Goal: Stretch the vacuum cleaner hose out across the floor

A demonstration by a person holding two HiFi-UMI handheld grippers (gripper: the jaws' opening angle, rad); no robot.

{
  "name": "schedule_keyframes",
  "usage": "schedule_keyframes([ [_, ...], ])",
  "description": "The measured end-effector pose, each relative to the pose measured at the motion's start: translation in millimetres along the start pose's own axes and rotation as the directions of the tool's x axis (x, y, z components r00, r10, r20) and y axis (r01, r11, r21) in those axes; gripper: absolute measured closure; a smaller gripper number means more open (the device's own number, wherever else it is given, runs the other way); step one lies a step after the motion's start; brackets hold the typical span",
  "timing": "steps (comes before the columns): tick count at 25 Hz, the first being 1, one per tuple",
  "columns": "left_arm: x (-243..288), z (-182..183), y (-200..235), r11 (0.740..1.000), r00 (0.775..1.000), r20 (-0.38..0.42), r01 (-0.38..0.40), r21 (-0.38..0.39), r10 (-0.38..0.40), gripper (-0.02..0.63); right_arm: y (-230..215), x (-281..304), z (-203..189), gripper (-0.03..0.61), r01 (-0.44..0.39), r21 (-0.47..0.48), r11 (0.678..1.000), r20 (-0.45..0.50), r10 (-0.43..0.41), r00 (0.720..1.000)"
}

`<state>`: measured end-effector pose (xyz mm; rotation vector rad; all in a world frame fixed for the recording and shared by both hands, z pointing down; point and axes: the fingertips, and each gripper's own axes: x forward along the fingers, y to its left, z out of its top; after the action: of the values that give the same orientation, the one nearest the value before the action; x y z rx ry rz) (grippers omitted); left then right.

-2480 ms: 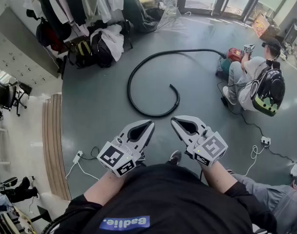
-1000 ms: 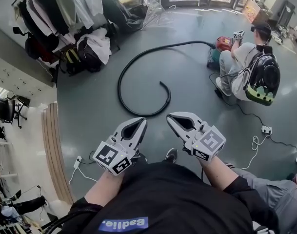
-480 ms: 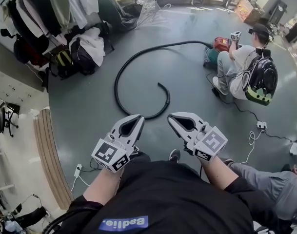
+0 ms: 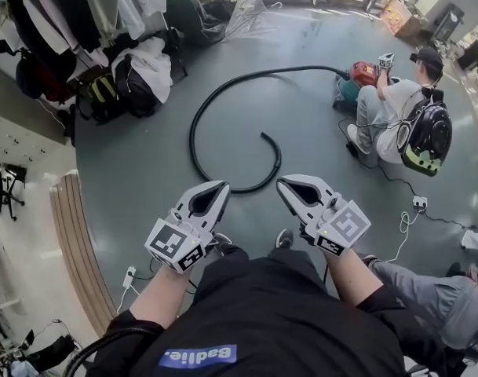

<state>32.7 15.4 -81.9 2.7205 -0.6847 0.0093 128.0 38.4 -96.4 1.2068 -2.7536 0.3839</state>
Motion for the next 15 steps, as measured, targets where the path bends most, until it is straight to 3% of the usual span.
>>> schedule_keyframes([
  [7, 35, 2, 6, 0.998, 0.998, -0.017, -0.056, 0.023, 0.057, 0.617, -47, 6, 0, 0.583, -0.061, -0.016, 0.998, 0.023, 0.062, 0.998],
  [15, 113, -20, 0, 0.986, 0.986, -0.026, -0.166, 0.023, 0.166, 0.617, -135, -15, -40, 0.583, -0.165, 0.010, 0.986, -0.028, 0.165, 0.986],
])
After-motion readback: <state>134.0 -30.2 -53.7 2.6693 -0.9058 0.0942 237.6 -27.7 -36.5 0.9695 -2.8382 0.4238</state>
